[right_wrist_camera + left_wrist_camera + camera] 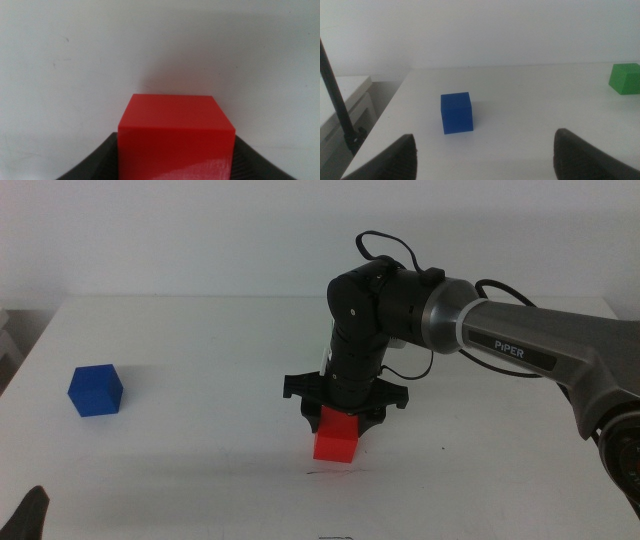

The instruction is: Stack red cubes first, then green, then blue cubes in a specific spot.

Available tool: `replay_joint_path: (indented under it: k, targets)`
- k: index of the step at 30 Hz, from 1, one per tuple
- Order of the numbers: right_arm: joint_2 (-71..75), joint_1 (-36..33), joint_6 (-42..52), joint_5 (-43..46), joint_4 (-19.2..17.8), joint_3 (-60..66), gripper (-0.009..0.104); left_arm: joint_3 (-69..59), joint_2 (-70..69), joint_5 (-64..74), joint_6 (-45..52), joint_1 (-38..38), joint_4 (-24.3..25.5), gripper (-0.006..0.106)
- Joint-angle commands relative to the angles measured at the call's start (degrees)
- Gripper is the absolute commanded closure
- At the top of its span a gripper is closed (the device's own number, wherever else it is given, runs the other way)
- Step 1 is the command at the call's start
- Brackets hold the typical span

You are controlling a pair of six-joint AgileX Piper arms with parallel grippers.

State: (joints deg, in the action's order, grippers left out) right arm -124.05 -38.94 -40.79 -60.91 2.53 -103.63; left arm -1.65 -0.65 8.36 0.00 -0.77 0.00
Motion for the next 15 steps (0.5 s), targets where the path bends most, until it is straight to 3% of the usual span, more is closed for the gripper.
replay_joint_path:
  k: [1, 8, 9, 10, 15]
  targets:
    - [2.74, 0.14, 0.01, -0.72, -1.06, -1.68, 0.096, 0.10, -1.09, -4.14, -0.43, -0.10, -0.55, 0.007]
    - [2.35, 0.14, 0.20, -2.58, -1.36, -1.68, 0.096, 0.10, -1.09, -4.14, -0.43, -0.10, -0.55, 0.007]
    - [2.35, 0.14, 0.20, -2.64, -0.20, -1.68, 0.077, 0.10, -1.09, -4.14, -0.43, -0.10, -0.55, 0.007]
    - [2.35, 0.14, 0.20, -2.71, -0.69, -1.68, 0.039, 0.10, -1.09, -4.14, -0.43, -0.10, -0.55, 0.007]
    - [2.76, 0.14, 0.20, -2.65, -0.51, -1.73, 0.016, 0.10, -1.09, -4.14, -0.43, -0.10, -0.55, 0.007]
